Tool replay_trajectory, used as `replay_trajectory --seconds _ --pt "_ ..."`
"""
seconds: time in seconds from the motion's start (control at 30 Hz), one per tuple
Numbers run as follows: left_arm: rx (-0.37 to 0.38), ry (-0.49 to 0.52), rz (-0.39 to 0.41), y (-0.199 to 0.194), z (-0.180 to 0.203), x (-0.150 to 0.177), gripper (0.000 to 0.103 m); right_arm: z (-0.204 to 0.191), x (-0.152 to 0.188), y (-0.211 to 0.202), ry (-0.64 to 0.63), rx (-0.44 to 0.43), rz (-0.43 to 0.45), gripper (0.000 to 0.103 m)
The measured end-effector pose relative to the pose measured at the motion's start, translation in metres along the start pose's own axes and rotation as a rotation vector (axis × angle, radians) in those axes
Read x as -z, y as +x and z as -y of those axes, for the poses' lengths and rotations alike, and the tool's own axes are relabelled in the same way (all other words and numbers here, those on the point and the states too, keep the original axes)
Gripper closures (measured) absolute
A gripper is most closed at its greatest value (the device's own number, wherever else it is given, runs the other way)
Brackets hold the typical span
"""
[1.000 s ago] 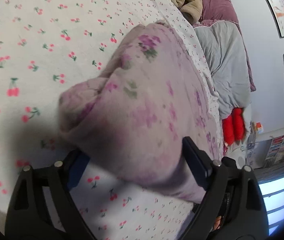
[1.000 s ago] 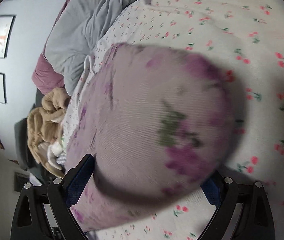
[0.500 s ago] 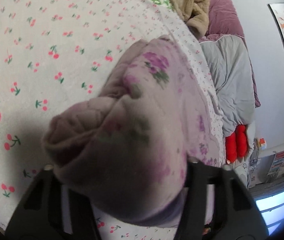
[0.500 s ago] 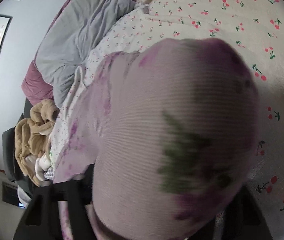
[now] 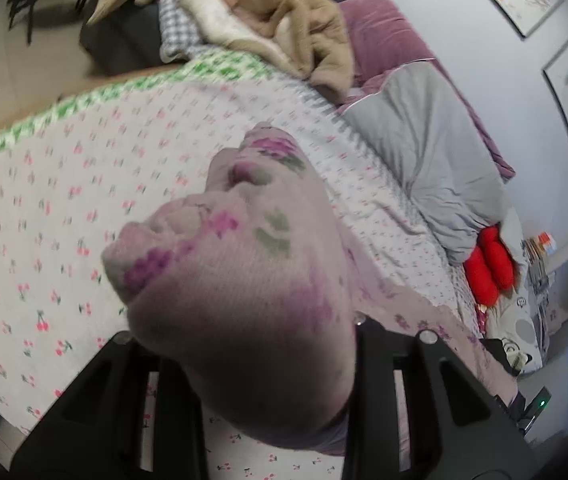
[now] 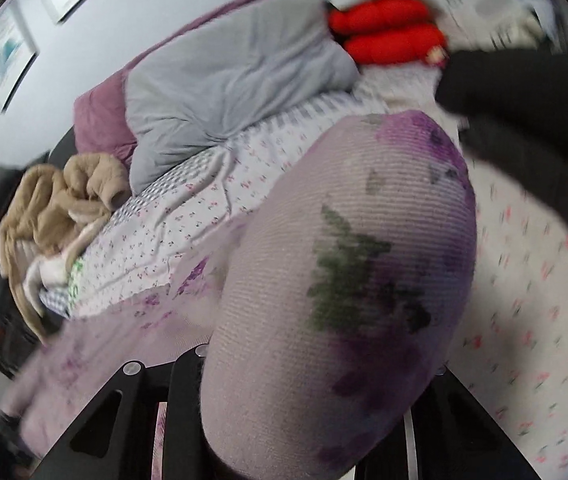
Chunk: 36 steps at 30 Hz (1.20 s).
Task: Fold large clothes
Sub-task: 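Grasp the lilac bundle with both grippers and lift it off the bed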
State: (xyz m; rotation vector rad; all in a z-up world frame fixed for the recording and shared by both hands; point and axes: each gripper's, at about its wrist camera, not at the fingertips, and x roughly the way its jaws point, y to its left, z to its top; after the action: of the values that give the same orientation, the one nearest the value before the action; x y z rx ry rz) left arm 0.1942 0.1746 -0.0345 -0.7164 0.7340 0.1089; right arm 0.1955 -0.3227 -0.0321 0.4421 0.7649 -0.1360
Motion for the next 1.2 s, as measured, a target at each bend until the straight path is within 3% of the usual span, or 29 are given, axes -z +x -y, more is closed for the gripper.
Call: replay_trajectory --seconds 0.3,0.47,0.6,0.73,0.8,0.93,1.0,1.07,1.1,1.17,1.2 --pt "0.044 0.006 0.023 -0.044 0.001 -0.012 0.070 -0.014 -0.017 -0.033 -0.050 -0.061 0.028 0.073" --pt "0.050 -0.072 0.084 -0.084 -0.027 -0.031 0.070 -0.068 -0.044 -0.031 -0.126 -0.153 0.020 0.073" --pt "0.021 -0.123 0.234 -0.148 -0.060 -0.044 0.070 -0.156 -0.067 -0.009 -0.226 -0.287 -0.009 0.073" --pt "-0.082 -0.185 0.450 -0.202 -0.095 -0.047 0.070 -0.286 -0.073 0.044 -0.318 -0.529 -0.110 0.073" --pt "-0.159 -0.209 0.562 -0.216 -0.113 -0.036 0.069 -0.343 -0.066 0.072 -0.357 -0.622 -0.156 0.073" --pt "-0.287 -0.230 0.673 -0.198 -0.139 -0.003 0.068 -0.461 -0.035 0.144 -0.419 -0.791 -0.260 0.073" --pt "-0.364 -0.235 0.676 -0.165 -0.159 0.017 0.067 -0.515 -0.008 0.183 -0.454 -0.852 -0.307 0.071" --pt "-0.420 -0.257 0.612 -0.129 -0.181 0.033 0.065 -0.563 0.030 0.235 -0.519 -0.861 -0.391 0.067" --pt "-0.441 -0.289 0.522 -0.104 -0.199 0.040 0.064 -0.569 0.044 0.255 -0.532 -0.820 -0.429 0.057" --pt "-0.415 -0.346 0.336 -0.067 -0.228 0.052 0.060 -0.572 0.089 0.318 -0.554 -0.618 -0.553 0.053" --pt "-0.377 -0.334 0.349 -0.066 -0.229 0.062 0.057 -0.564 0.097 0.334 -0.558 -0.554 -0.565 0.048"
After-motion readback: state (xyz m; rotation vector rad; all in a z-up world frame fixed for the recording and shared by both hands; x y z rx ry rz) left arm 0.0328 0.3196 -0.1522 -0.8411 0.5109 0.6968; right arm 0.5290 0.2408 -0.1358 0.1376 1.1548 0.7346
